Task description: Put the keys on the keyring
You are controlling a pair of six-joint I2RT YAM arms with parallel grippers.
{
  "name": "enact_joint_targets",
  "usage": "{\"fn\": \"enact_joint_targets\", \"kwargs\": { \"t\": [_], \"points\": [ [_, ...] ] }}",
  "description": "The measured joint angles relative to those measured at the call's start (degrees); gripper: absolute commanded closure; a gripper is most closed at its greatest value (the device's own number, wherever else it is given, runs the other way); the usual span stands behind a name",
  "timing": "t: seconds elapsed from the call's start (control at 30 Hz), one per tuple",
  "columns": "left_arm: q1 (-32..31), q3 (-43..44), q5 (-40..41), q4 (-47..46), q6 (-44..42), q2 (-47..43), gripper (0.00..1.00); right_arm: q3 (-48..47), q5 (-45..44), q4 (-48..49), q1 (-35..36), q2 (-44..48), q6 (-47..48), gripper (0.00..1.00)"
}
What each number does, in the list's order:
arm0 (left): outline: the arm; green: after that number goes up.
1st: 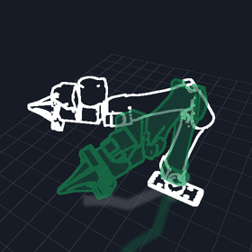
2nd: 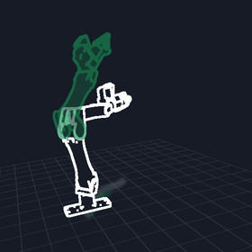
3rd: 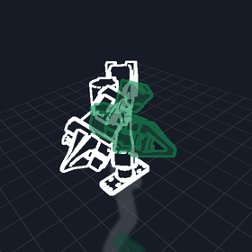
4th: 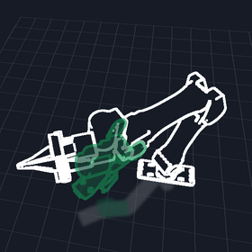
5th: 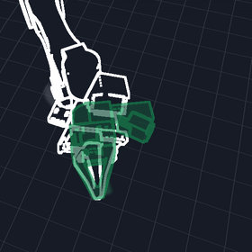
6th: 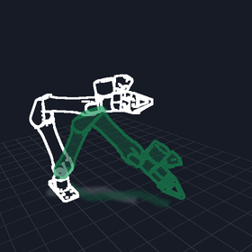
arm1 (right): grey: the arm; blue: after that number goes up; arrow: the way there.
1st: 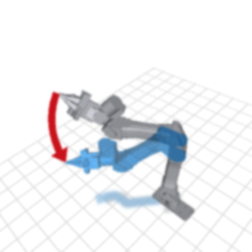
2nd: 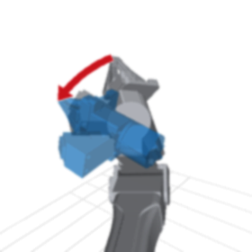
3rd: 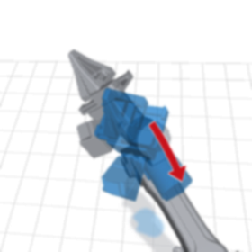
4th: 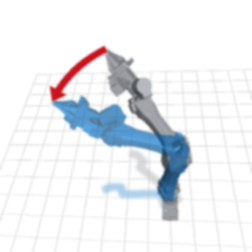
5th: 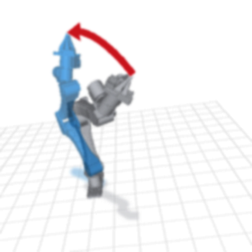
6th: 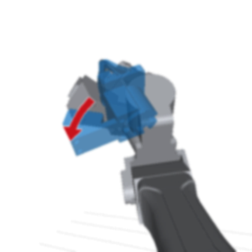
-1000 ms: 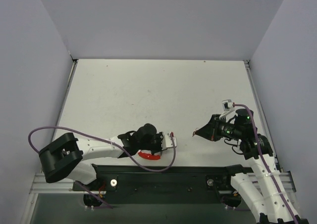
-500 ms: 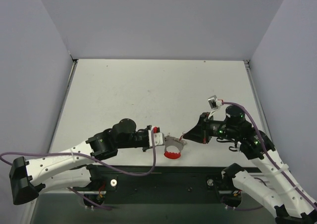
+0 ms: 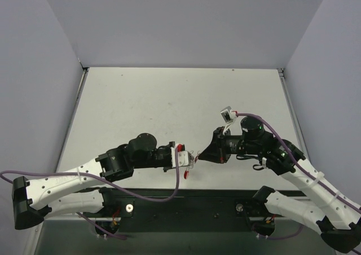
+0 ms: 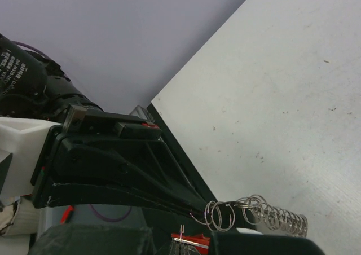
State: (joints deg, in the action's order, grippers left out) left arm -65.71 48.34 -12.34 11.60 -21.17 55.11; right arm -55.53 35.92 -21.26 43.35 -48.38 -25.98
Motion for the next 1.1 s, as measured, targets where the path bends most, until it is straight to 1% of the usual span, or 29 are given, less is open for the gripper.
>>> {"fn": "enact_joint_targets", "kwargs": {
  "t": [0.37,0.67,0.8,0.9,1.1],
  "points": [
    [-0.6,0.8,2.2,2.6,-1.2,1.0,1.0,-1.2,-1.7,-0.9,1.4,-1.9,0.0,1.0],
    [-0.6,2.6,5.1,10.3,-1.8,6.7,1.0,0.2,-2.7,-0.9,1.4,-1.9,0.1,1.0],
    [-0.6,-0.6,5.0,9.4,-0.7,6.1,1.0,2.3,-3.0,-0.9,1.4,-2.0,0.5,1.0],
    [-0.6,-3.7,4.4,6.9,0.9,4.8,1.0,3.5,-3.3,-0.9,1.4,-2.0,0.5,1.0],
    [-0.6,-8.5,4.2,2.6,4.5,-0.1,1.0,4.5,-3.7,-0.9,1.4,-2.4,0.7,1.0]
  ]
}}
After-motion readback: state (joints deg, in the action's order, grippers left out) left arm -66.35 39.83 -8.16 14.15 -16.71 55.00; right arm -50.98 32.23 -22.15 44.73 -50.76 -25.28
